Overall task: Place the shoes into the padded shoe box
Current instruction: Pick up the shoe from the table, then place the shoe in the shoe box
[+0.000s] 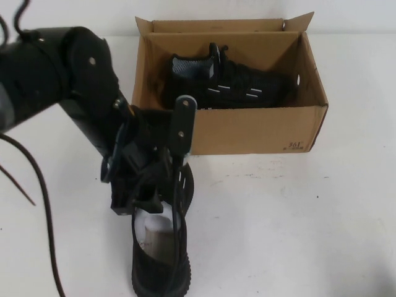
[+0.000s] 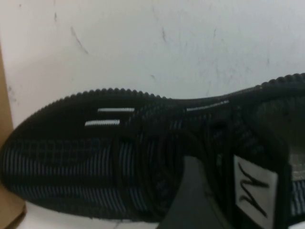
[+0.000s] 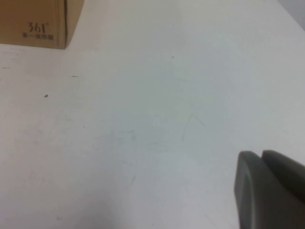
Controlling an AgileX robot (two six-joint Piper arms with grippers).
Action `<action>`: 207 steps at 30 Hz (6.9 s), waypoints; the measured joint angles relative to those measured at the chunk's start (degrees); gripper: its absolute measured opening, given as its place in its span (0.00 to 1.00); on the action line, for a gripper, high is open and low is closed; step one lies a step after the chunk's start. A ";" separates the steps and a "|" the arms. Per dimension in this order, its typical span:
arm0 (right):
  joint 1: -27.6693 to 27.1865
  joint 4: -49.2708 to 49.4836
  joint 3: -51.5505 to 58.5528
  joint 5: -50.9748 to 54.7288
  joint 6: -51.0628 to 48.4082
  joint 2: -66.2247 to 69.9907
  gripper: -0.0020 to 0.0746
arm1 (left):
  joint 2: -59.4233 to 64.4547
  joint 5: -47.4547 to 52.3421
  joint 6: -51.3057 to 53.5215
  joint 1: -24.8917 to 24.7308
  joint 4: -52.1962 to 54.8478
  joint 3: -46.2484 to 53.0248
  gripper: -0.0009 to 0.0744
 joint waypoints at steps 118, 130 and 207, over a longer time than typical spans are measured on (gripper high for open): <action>0.00 0.00 0.00 0.00 0.00 0.00 0.02 | -1.72 -1.26 -84.65 -0.50 5.56 -22.18 0.03; 0.00 0.00 0.00 0.00 0.00 0.00 0.02 | 15.11 2.53 -90.54 -0.50 8.03 -47.38 0.03; 0.00 0.00 0.00 0.00 0.00 0.00 0.02 | 42.16 7.19 -95.11 -7.71 15.02 -71.88 0.03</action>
